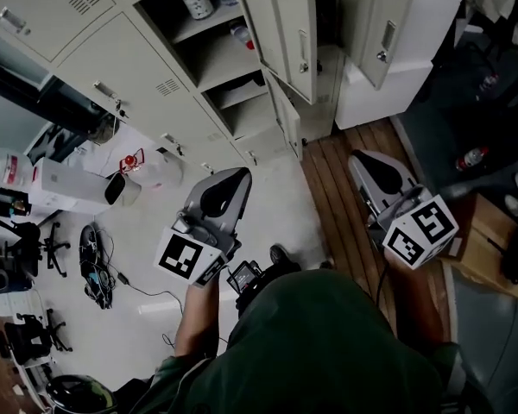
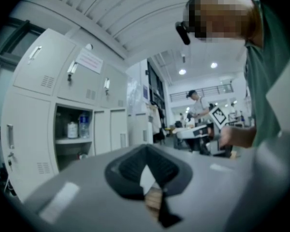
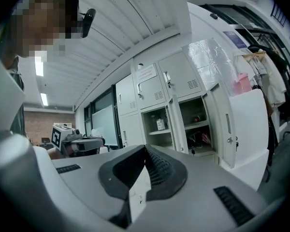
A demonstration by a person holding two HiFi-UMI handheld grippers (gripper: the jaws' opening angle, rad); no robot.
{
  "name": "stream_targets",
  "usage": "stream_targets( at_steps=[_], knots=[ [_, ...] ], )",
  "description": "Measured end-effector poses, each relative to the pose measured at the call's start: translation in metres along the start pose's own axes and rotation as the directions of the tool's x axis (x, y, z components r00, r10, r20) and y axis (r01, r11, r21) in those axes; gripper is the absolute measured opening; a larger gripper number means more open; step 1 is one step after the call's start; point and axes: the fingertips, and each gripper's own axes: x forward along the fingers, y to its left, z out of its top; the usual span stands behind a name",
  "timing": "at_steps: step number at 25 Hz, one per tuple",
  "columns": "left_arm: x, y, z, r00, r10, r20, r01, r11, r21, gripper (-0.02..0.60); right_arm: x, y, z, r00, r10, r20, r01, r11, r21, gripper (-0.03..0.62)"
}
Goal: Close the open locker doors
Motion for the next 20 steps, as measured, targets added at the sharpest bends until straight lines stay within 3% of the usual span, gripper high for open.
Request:
stream_targets(
  at_steps=[3,13,20],
  knots=[
    [-0.005,0.024,-0.007,0.999,-0.012,-0.031,0.011,1.000,-0.006,-0.003,0.022,0.004,-0.001,1.000,-0.021,-0.003,0.021,1.000,-0.001,0.005],
    [-0.005,0.082,-0.015,0.998,-0.070,-0.007,0.070,0.997,-0.018,-0.003,0.084,0.014,-0.003,0.998,-0.058,-0.021,0.058,0.998,-0.011,0.005],
    [0.019,0.108,-0.022,0.997,-0.073,-0.017,0.072,0.997,-0.035,-0.003,0.111,-0.010,0.000,0.997,-0.059,-0.041,0.059,0.998,-0.011,0.005]
  ],
)
